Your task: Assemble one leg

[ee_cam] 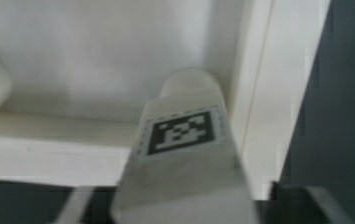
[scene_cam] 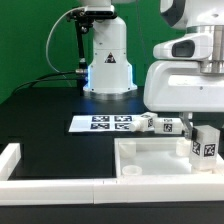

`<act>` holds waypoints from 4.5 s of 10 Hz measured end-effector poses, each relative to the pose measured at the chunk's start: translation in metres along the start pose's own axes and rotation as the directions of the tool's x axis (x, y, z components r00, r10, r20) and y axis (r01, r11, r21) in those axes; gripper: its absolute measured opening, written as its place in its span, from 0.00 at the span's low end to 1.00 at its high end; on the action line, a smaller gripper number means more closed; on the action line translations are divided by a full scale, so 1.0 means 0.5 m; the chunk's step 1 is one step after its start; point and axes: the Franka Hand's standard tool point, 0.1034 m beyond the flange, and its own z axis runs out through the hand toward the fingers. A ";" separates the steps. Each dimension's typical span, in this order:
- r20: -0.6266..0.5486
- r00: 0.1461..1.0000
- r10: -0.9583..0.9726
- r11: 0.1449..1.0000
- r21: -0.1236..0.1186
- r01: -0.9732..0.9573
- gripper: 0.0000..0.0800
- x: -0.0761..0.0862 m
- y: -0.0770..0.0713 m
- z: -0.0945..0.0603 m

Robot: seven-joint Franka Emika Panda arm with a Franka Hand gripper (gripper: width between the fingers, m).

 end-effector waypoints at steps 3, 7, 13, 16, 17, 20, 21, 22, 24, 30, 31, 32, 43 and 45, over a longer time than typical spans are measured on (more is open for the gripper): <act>-0.020 0.939 0.345 0.939 -0.001 -0.345 0.36 -0.005 0.003 0.002; 0.048 0.441 0.896 0.440 0.017 -0.898 0.36 -0.009 0.017 0.005; 0.056 0.713 0.699 0.712 0.040 -0.701 0.75 -0.010 0.011 0.000; 0.035 0.875 0.482 0.873 0.063 -0.483 0.81 -0.011 0.005 -0.006; 0.032 0.895 0.446 0.892 0.064 -0.447 0.81 -0.011 0.007 -0.005; -0.004 0.998 0.058 0.998 0.037 -0.058 0.81 -0.012 0.001 0.001; -0.003 0.995 0.098 0.995 0.036 -0.098 0.65 -0.011 0.003 0.001; -0.003 0.995 0.099 0.995 0.034 -0.099 0.65 -0.011 0.003 0.001; 0.002 0.979 0.206 0.978 0.035 -0.206 0.35 -0.012 0.003 0.002; 0.038 0.359 0.932 0.359 0.014 -0.933 0.36 -0.012 0.007 0.005; 0.083 0.141 0.987 0.142 -0.008 -0.990 0.36 -0.008 0.014 0.005; 0.089 0.059 0.994 0.060 -0.013 -0.998 0.36 -0.009 0.014 0.005; -0.011 0.986 0.165 0.985 0.054 -0.165 0.81 0.001 -0.001 0.013; -0.010 0.981 0.195 0.979 0.056 -0.194 0.65 0.001 0.000 0.013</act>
Offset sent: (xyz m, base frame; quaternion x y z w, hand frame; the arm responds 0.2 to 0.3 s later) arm -0.0157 -0.0087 -0.0044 -0.0651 0.0305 0.3633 0.9289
